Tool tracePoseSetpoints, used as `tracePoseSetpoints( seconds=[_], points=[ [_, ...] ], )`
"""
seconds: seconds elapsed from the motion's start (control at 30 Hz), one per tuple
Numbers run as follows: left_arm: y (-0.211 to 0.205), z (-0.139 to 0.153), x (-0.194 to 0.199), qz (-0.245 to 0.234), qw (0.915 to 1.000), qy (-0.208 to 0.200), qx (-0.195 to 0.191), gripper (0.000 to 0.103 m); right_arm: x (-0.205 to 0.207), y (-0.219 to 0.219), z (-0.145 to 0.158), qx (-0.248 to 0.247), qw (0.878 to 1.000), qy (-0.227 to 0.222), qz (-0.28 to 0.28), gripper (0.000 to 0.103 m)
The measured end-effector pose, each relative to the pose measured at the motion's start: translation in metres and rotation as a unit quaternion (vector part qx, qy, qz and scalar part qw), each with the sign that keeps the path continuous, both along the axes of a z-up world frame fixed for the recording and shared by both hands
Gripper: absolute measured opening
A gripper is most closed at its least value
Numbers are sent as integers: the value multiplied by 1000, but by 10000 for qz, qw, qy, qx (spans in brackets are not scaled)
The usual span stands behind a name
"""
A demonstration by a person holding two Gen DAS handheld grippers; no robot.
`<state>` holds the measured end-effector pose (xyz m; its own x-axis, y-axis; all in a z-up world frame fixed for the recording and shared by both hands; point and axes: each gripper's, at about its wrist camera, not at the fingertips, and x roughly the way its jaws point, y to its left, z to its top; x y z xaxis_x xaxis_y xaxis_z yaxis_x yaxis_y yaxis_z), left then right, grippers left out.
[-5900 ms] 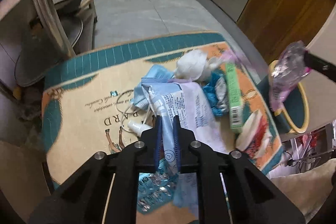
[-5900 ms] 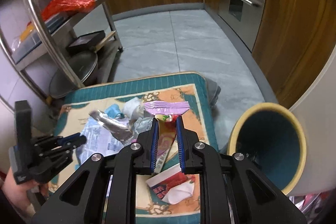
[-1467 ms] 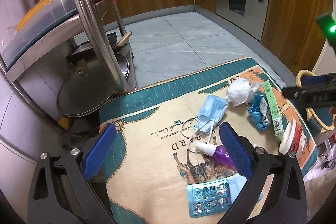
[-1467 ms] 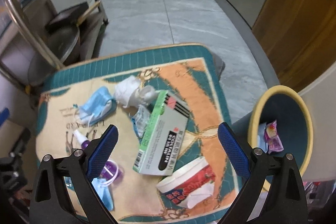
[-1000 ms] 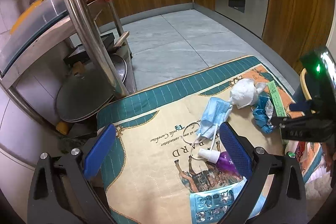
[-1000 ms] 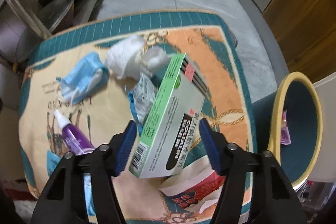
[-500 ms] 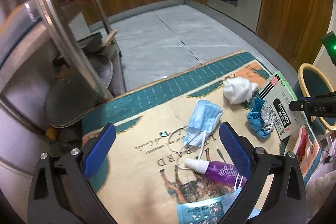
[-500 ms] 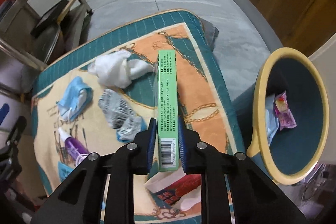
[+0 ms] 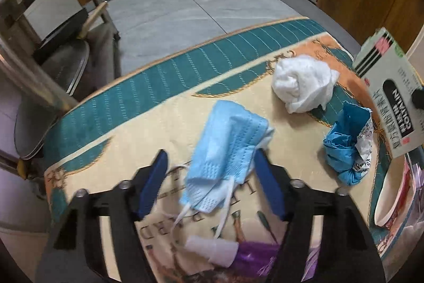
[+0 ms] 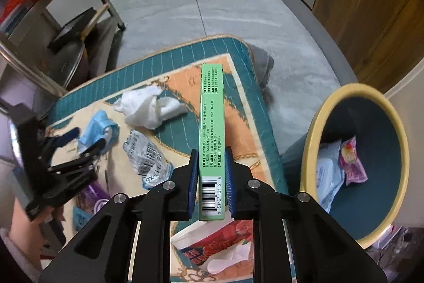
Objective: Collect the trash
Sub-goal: 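Carry the green box toward the bin while the left tool grasps the blue face mask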
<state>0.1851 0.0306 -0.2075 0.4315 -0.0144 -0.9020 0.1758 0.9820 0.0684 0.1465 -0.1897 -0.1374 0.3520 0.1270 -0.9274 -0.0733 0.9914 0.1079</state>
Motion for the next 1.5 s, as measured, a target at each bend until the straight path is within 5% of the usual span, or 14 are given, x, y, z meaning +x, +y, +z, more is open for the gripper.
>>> tracePoseSetpoints(
  seconds=[0.17,0.47,0.93,1.2,1.5],
  points=[
    [-8,3,2,-195,9998,-30,-50,9,1,-5,4,25,9999,-96,48,20],
    [3,81,-24,54,9921,-1251,-120,9,-2,-4,23,197,9991,-362,113,20],
    [-43,201,-87,-329,9780,-1943,-678,9,-46,-57,112,279,9883,-1493,-118,20],
    [-113,214,-102,-945,9695,-2015,-1023,9,-86,-129,130,-246,9812,-1821,-594,20],
    [-196,195,-104,-1718,9612,-1862,-1090,9,-108,-208,110,-396,9813,-1459,-1195,20]
  ],
)
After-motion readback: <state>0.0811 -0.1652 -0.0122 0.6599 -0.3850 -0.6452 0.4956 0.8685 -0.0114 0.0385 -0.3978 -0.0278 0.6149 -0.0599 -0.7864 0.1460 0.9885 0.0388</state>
